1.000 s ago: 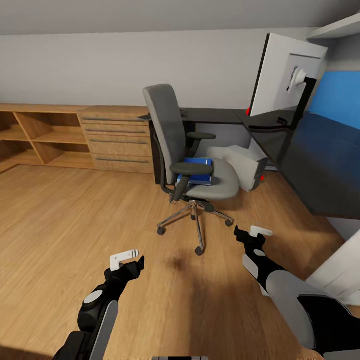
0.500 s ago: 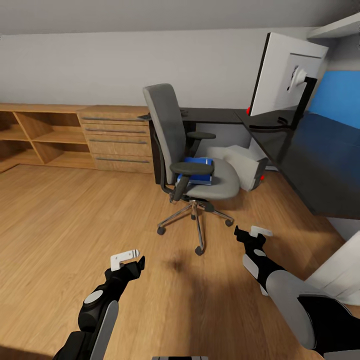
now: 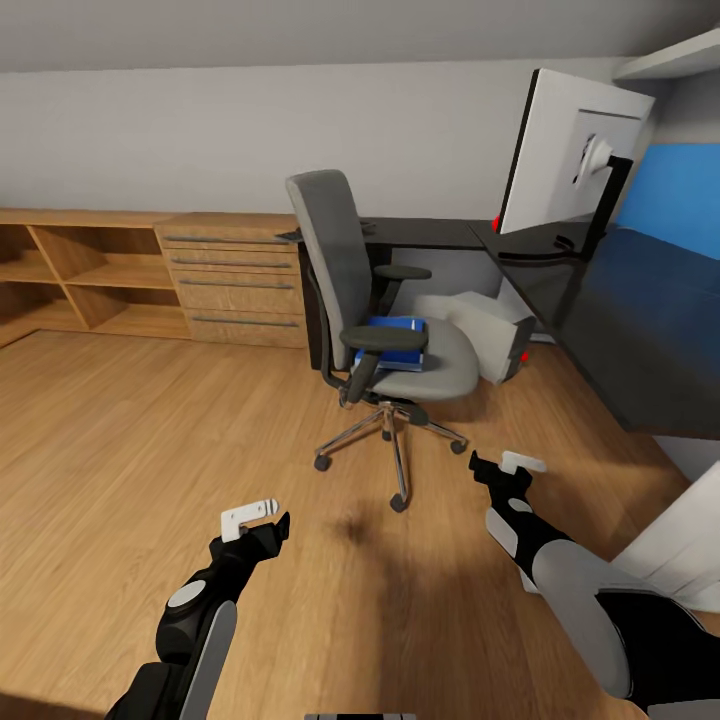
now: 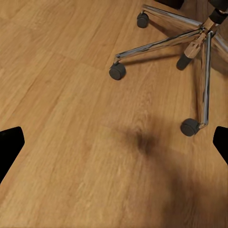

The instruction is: In the bedroom, organize the workspace by keeping the computer under the desk, ensuring the monitor is on the desk, placing the keyboard on the desk next to the monitor, placing the mouse on the desk next to the keyboard, moving the folder from the swivel chair onto the desk next to the mouse, stacking the notebook on top of the folder with the pen on top of the notebook, and positioning the swivel chair next to the desk.

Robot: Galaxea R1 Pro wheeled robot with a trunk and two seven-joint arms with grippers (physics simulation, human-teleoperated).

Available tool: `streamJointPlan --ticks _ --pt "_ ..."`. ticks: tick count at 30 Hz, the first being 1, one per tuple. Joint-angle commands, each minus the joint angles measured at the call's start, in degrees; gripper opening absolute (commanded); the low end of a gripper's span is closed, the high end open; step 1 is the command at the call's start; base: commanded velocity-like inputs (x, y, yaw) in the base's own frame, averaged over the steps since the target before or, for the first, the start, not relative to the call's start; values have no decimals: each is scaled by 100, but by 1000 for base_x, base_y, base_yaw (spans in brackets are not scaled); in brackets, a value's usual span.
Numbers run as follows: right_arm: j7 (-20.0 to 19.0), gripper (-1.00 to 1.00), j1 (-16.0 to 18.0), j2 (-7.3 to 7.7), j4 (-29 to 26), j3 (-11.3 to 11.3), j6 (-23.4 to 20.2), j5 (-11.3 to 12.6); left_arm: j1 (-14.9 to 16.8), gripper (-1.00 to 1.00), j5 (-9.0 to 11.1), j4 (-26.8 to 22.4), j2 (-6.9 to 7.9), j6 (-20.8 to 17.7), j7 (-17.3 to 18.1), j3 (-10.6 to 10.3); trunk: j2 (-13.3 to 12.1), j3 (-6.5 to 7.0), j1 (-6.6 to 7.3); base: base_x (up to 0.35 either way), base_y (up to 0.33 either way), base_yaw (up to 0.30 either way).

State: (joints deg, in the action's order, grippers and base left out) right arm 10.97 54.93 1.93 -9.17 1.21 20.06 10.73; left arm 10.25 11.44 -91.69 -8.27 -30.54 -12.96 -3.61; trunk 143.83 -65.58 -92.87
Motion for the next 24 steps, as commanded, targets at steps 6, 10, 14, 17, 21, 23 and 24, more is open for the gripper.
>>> streamJointPlan --ticks 6,10,14,17,21,23,24 --pt "-5 100 5 7 -23 10 22 30 4 100 60 -7 1 -22 -57 0 2 -5 1 0 0 0" --pt "-9 100 6 22 -41 24 18 61 3 100 60 -7 1 -22 -57 -4 2 -5 1 0 0 0" --pt "-13 100 5 30 -46 115 -4 177 3 100 60 -8 1 -21 -58 -2 2 -5 1 0 0 0" --pt "-21 100 6 43 -62 291 -48 411 3 100 60 -7 1 -22 -58 -1 2 -5 1 0 0 0" --pt "-29 100 8 89 -198 417 -174 663 3 100 60 -7 1 -21 -58 -3 2 -5 1 0 0 0" --pt "-31 100 8 120 -361 453 -311 809 3 100 60 -7 1 -21 -58 -5 2 -5 1 0 0 0" --pt "-31 100 8 137 -460 468 -403 894 5 100 60 -7 1 -21 -58 -8 2 -5 1 0 0 0"
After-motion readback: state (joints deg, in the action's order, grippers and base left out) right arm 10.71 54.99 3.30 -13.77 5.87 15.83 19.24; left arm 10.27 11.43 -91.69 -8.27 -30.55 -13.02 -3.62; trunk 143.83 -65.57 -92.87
